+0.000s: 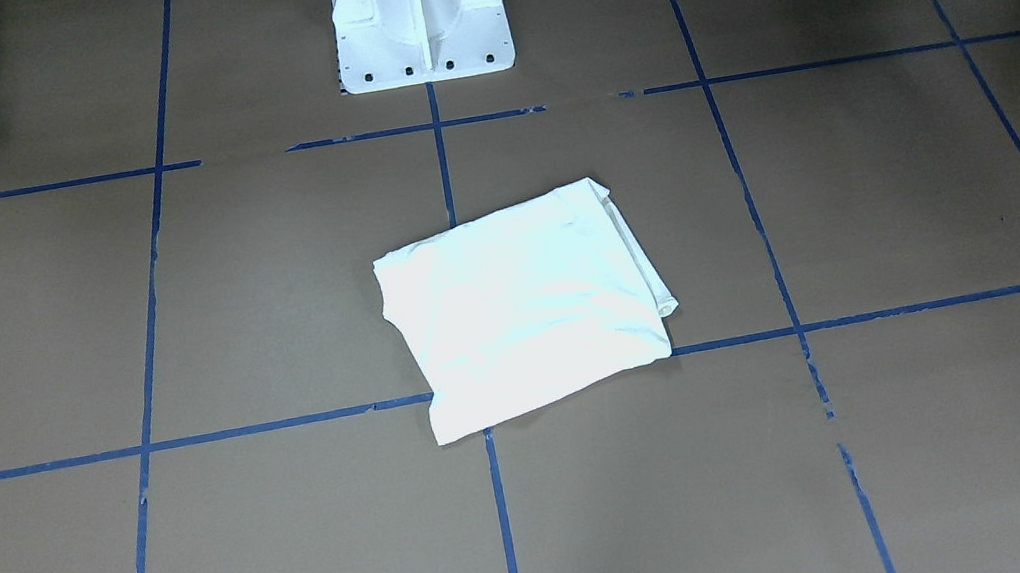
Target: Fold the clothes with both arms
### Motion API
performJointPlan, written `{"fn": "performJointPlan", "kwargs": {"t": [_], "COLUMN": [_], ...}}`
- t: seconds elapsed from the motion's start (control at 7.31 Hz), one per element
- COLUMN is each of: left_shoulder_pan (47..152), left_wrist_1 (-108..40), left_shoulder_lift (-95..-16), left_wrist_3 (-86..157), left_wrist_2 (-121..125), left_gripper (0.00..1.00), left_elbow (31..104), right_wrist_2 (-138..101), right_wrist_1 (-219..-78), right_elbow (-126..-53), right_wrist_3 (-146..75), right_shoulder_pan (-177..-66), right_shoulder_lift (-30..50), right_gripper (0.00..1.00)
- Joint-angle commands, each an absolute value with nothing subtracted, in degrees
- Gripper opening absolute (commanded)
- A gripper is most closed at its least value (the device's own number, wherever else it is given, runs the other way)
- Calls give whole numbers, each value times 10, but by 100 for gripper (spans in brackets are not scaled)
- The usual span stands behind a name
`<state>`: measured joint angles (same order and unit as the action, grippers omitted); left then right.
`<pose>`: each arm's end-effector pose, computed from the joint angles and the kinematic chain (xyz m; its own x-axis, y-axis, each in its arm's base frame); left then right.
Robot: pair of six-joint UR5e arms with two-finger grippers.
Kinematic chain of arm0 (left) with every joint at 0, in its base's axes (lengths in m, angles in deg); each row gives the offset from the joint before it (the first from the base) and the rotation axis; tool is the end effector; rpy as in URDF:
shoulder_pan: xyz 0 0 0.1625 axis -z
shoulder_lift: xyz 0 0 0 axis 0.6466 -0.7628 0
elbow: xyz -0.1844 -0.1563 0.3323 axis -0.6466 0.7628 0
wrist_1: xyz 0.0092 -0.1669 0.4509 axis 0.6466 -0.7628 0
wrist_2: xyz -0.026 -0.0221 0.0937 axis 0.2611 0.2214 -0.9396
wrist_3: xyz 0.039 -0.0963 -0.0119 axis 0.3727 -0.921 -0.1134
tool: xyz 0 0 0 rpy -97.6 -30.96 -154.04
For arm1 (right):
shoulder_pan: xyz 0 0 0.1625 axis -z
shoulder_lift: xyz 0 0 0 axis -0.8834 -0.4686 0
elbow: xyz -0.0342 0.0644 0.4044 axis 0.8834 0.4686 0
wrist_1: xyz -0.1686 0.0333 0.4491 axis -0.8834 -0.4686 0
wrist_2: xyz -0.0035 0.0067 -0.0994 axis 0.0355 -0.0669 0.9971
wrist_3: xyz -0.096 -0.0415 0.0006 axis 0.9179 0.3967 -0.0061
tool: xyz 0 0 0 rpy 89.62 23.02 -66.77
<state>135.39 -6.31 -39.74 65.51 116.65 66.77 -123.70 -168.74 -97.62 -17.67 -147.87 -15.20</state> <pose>-0.1104 -0.5832 0.6089 0.6939 0.2376 -0.6798 -0.0983 0.9664 0.2374 0.0302 -0.5262 0.6069 0.7820 -0.0679 0.6196 0.0870 0.9962 -0.0006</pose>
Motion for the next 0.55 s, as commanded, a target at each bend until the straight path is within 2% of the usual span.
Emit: {"fn": "performJointPlan", "kwargs": {"t": [0.0, 0.41], "left_shoulder_pan": [1354, 1354], "left_wrist_1": [-70, -70], "left_shoulder_lift": [-390, -389], "left_wrist_3": [657, 654], "left_wrist_2": [1168, 1167], "left_gripper": [100, 100], "left_elbow": [669, 668], "right_wrist_2": [-1198, -1201], "right_wrist_1": [-1688, -1688], "right_elbow": [-980, -979], "right_wrist_3": [-179, -182], "right_shoulder_pan": [-1479, -1477], "right_shoulder_lift": [-154, -153], "right_gripper": [100, 100]}}
